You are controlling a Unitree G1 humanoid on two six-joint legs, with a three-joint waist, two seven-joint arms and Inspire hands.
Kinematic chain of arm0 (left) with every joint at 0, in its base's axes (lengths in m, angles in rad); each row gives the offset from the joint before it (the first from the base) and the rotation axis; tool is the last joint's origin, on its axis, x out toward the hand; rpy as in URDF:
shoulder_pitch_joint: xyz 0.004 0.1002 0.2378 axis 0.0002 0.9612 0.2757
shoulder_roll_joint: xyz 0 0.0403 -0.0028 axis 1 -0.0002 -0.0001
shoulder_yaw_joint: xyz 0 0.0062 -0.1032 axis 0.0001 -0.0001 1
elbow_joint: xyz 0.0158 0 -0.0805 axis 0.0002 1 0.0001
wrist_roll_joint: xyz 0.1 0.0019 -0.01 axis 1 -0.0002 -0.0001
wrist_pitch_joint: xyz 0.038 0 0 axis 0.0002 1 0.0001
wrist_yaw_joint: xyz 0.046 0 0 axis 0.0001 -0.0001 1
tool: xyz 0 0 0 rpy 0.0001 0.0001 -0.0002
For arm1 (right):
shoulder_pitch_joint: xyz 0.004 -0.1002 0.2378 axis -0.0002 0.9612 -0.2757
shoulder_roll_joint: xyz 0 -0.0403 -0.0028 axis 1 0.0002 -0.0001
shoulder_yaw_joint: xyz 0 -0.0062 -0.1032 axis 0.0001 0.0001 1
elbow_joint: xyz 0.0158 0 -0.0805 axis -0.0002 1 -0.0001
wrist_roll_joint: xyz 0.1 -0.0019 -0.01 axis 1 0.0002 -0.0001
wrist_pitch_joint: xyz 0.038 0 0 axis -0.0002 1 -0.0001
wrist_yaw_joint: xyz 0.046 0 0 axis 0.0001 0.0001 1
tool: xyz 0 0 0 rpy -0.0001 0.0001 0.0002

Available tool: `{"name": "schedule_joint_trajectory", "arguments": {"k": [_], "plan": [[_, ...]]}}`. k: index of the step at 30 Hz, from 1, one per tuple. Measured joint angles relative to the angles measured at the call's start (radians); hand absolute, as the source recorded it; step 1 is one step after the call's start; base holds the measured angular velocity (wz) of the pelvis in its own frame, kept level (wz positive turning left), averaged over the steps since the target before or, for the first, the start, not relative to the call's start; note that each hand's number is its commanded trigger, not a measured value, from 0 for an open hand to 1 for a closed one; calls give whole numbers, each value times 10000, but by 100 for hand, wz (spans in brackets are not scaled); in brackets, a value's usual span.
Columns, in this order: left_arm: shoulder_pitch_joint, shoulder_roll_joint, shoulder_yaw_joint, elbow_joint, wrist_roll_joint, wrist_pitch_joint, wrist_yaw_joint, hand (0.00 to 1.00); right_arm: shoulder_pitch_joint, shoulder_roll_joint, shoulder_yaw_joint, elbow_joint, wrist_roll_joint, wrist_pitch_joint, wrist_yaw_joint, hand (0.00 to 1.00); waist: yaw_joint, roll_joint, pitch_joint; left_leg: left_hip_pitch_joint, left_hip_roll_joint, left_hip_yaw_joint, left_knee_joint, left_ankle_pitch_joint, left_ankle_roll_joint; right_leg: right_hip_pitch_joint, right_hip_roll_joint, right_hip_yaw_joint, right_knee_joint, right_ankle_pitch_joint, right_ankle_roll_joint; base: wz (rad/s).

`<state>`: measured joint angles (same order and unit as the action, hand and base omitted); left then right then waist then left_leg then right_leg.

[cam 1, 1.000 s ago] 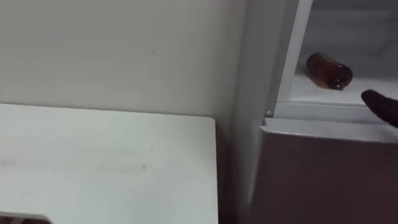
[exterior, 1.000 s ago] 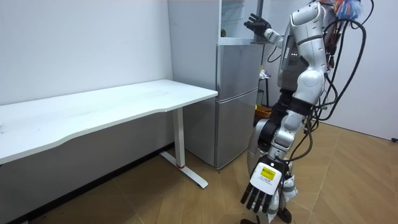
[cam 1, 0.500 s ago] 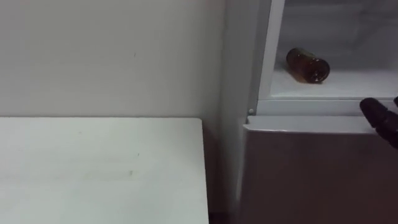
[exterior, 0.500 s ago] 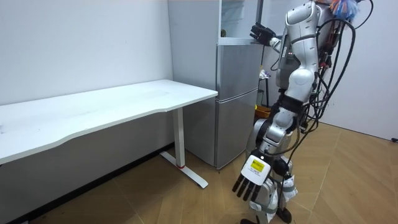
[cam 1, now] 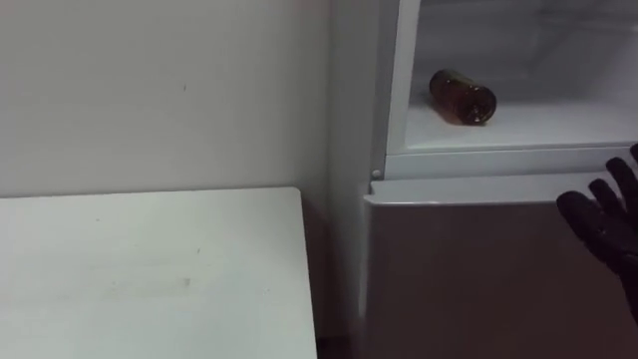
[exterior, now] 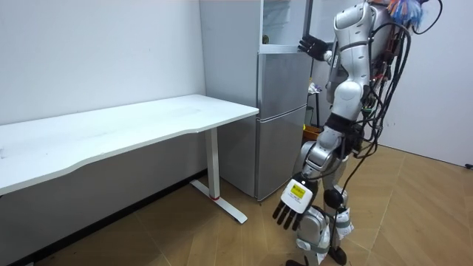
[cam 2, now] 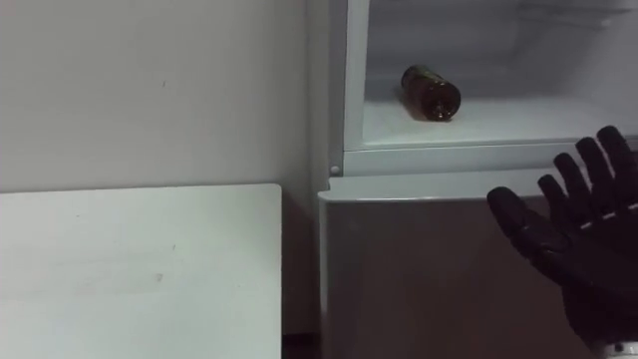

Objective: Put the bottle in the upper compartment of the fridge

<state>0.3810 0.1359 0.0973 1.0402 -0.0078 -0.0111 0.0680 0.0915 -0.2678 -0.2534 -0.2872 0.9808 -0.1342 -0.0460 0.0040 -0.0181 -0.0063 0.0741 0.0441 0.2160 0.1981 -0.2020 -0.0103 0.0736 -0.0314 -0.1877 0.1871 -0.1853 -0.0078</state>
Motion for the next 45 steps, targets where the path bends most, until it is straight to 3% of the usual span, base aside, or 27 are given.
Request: {"name": "schedule_joint_trajectory", "arguments": {"k": [3, 5, 8, 12, 20, 22, 27, 31, 38, 45], "plan": [[-56, -39, -50, -38, -9, -10, 166, 0, 723, 417, 170, 81, 12, -5, 68, 0, -35, 77, 30, -37, 11, 4, -3, -2, -3, -36, 6, 1, 0, -1, 0, 0], [-125, -45, -60, -7, -6, -37, 238, 0, 1021, 485, 447, 532, -63, -36, 226, 0, -123, 131, 39, -40, 11, 17, 0, -2, -3, -43, 4, 23, 2, -1, 0, 0], [-385, -48, -216, 75, 3, -58, 389, 0, 1563, 784, 736, 1561, -287, -35, 225, 0, -200, 179, 17, -56, 2, 33, -2, -2, -2, -85, -8, 26, 26, -1, 0, -2], [-464, -76, -250, 88, -17, -333, 390, 0, 1917, 852, 800, 2966, -1037, -19, 50, 0, -323, 312, -9, -103, 2, 136, -19, -5, 6, -233, -2, 126, 86, -2, 3, -8], [-1056, -67, -276, -20, -252, -443, 371, 0, 2184, 1082, 1175, 5281, -2127, -63, -180, 0, -431, 267, -15, -71, 5, 173, -92, -5, 4, -233, 17, 238, 22, -1, 6, -2], [-1168, -70, -272, -13, -321, -485, 378, 0, 2133, 1091, 1443, 6517, -3337, -70, -326, 0, -469, 260, -15, -53, -7, 156, -127, -5, 4, -215, 19, 236, -8, -1, 9, 0], [-1258, -76, -284, 103, -817, -803, 379, 0, 1875, 1157, 1610, 9668, -4493, -80, -600, 0, -461, 229, -8, 65, -20, 218, -232, -2, 3, -195, 11, 241, 15, -25, 28, -4], [-1213, -69, -423, 120, -1135, -829, 375, 0, 1866, 1175, 1750, 11880, -5291, -21, -847, 0, -504, 134, 8, 86, -41, 230, -286, -1, 5, -186, -3, 242, 9, -41, 45, -2], [-1220, -38, -433, 121, -1199, -829, 395, 0, 1756, 1174, 1942, 12548, -5653, 47, -950, 0, -487, 25, 81, 91, -42, 230, -303, -1, 5, -198, 1, 249, 2, -41, 45, 0], [-1197, -60, -649, 88, -1205, -831, 573, 0, 1467, 1242, 2340, 12668, -5621, 50, -929, 0, -281, 120, 87, 108, -39, 230, -302, -2, 4, -183, 6, 244, -13, -40, 44, 0]]}}
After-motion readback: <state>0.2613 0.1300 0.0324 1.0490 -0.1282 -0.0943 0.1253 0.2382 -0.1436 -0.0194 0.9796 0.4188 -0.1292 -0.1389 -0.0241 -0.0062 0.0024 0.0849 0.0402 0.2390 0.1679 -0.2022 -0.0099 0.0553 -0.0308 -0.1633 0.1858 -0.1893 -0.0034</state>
